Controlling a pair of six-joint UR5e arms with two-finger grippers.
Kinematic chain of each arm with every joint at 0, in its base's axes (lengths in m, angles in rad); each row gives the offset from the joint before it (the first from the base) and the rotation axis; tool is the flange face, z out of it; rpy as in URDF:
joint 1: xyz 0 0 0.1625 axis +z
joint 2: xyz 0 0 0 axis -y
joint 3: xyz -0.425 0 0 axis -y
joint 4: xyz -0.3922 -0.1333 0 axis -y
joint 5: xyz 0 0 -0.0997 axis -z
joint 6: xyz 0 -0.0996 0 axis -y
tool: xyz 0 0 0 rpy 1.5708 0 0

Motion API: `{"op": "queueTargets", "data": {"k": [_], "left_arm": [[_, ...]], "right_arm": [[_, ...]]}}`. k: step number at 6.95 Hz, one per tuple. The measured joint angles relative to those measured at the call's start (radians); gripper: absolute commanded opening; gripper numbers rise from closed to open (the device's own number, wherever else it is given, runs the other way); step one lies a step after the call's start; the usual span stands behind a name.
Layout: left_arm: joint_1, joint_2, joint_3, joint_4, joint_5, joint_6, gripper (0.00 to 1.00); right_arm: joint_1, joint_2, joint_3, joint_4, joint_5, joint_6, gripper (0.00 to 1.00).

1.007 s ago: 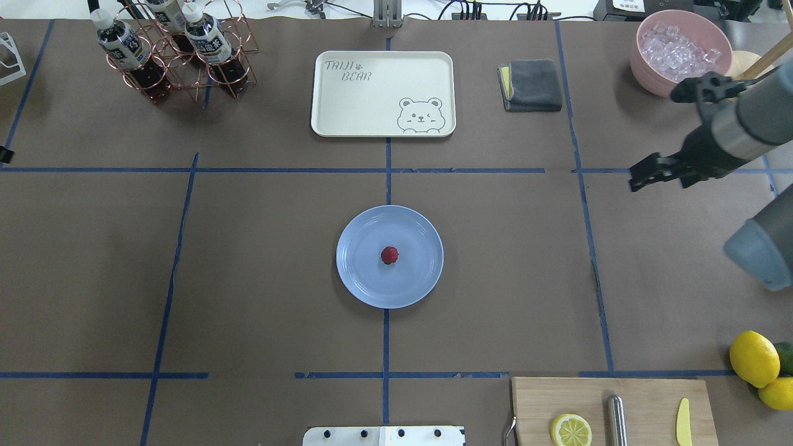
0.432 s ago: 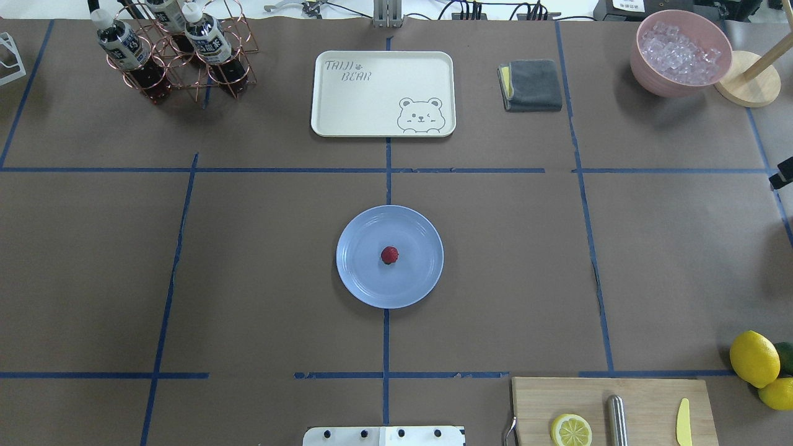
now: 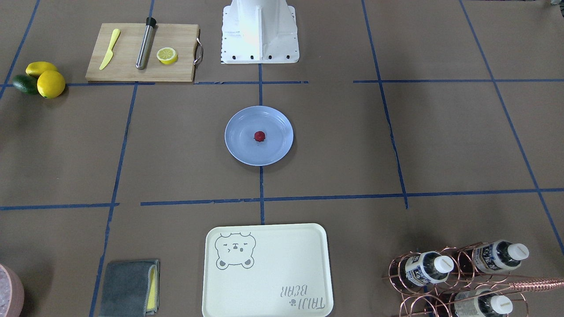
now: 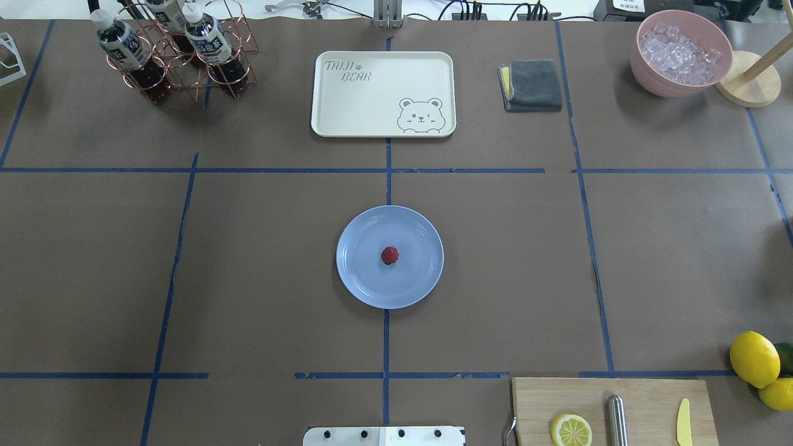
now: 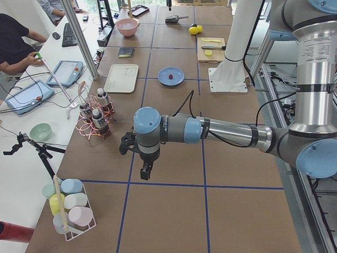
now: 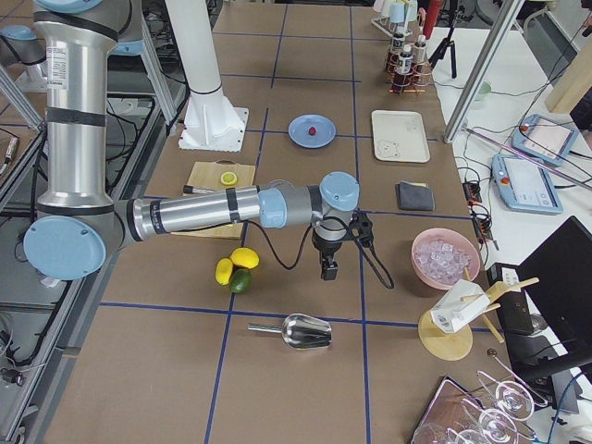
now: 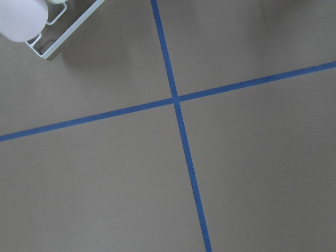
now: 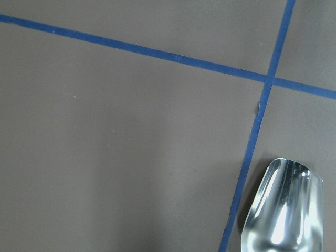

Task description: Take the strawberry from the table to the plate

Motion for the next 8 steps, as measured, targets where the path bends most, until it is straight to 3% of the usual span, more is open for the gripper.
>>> {"op": "queueTargets", "data": {"k": [4, 6, 8], "left_arm": [[0.006, 0.018, 0.037, 0.0, -0.114, 0.007, 1.0], [0.005, 0.011, 0.078, 0.004, -0.12, 0.004, 1.0], [0.0, 0.017, 0.048, 0.005, -0.1, -0.019, 1.0]], "right_arm": [[0.021, -0.037, 0.0, 0.002, 0.004, -0.068, 1.0], [0.02, -0.037, 0.0, 0.004, 0.001, -0.064, 1.0], [0.02, -0.035, 0.002, 0.005, 0.001, -0.057, 1.0]]}}
